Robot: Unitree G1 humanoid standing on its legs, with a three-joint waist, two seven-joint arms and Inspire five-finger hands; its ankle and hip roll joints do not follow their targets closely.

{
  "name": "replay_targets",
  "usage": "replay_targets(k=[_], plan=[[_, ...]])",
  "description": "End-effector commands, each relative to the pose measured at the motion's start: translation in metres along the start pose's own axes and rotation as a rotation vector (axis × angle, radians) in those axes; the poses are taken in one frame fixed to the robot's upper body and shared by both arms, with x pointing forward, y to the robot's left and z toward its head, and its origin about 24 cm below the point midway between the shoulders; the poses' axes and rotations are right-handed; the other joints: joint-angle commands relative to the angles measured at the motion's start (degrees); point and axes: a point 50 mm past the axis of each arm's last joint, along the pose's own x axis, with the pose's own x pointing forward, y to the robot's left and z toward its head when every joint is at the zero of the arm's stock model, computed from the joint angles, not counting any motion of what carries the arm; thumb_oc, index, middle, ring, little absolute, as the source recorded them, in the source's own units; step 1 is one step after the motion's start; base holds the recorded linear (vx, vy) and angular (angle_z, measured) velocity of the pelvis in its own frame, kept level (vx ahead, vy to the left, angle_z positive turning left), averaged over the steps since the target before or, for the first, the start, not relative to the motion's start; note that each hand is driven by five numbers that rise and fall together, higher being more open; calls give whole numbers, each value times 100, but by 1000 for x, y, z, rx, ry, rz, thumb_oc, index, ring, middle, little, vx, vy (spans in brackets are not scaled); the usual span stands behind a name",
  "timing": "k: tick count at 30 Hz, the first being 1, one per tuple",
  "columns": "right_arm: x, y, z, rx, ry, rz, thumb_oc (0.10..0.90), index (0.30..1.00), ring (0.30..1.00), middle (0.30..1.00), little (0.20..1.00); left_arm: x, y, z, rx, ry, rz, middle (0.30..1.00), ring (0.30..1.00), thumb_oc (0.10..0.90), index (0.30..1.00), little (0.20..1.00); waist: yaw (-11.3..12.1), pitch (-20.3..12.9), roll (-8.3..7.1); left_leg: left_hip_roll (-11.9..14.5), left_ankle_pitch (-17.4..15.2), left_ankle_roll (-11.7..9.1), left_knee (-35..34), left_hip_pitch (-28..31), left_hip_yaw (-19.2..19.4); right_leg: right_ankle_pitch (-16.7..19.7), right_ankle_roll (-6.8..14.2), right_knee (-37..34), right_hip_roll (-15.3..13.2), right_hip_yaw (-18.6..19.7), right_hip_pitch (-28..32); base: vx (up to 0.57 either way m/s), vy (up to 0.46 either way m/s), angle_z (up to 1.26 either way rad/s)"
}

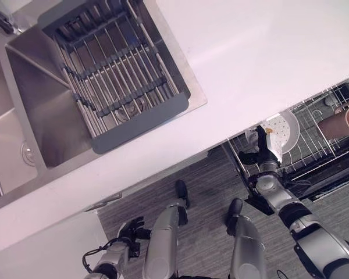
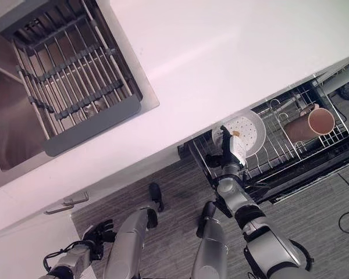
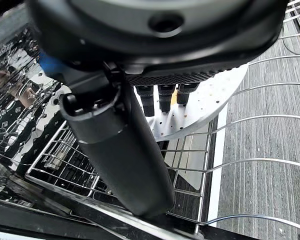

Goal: Place the dishes in the dishwasher.

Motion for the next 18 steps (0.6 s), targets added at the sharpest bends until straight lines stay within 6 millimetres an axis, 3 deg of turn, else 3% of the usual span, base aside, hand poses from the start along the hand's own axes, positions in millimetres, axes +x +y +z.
replay_targets(k=[1, 5, 10, 13, 14, 16, 18], plan=[[-14, 21, -20, 14, 98, 146, 800, 900, 900, 900, 900, -1, -6, -8, -3, 25, 6, 900, 900, 800, 900, 900, 37, -56, 73, -268, -986, -101, -49, 490, -238, -558, -248, 621, 353, 5, -261, 0, 0, 0], [-13, 15, -21, -1, 105, 103, 800, 900, 900, 900, 900, -1, -4, -11, -2, 30, 12, 900, 900, 800, 900, 900, 31, -56, 54, -257, -1002, -95, -49, 536, -224, -558, -254, 595, 376, 15, -209, 0, 0, 0], [-9, 2, -6, 46, 11, -7, 800, 900, 900, 900, 900, -3, -2, -17, -11, 32, 11, 900, 900, 800, 900, 900, -12, -56, 32, -235, -1024, -89, -49, 592, -207, -548, -251, 546, 410, 56, -158, 0, 0, 0], [-10, -14, 10, 97, -75, -112, 800, 900, 900, 900, 900, -5, 0, -21, -30, 35, 24, 900, 900, 800, 900, 900, -90, -56, -6, -202, -1065, -75, -49, 657, -170, -545, -223, 495, 453, 108, -103, 0, 0, 0], [-14, -26, 18, 50, -151, -205, 800, 900, 900, 900, 900, -6, 2, -26, -43, 39, 34, 900, 900, 800, 900, 900, -150, -56, -37, -178, -1106, -68, -49, 707, -143, -541, -196, 448, 483, 129, -53, 0, 0, 0], [-17, -33, 23, -5, -217, -243, 800, 900, 900, 900, 900, -7, 2, -29, -50, 40, 38, 900, 900, 800, 900, 900, -177, -56, -49, -171, -1130, -56, -49, 734, -145, -536, -183, 415, 497, 155, -28, 5, 3, -2], [-29, -54, 43, -57, -344, -334, 800, 900, 900, 900, 900, -11, 6, -37, -71, 43, 58, 900, 900, 800, 900, 900, -296, -56, -102, -114, -1186, -64, -49, 845, -82, -515, -109, 350, 546, 195, 75, 4, 4, -7]])
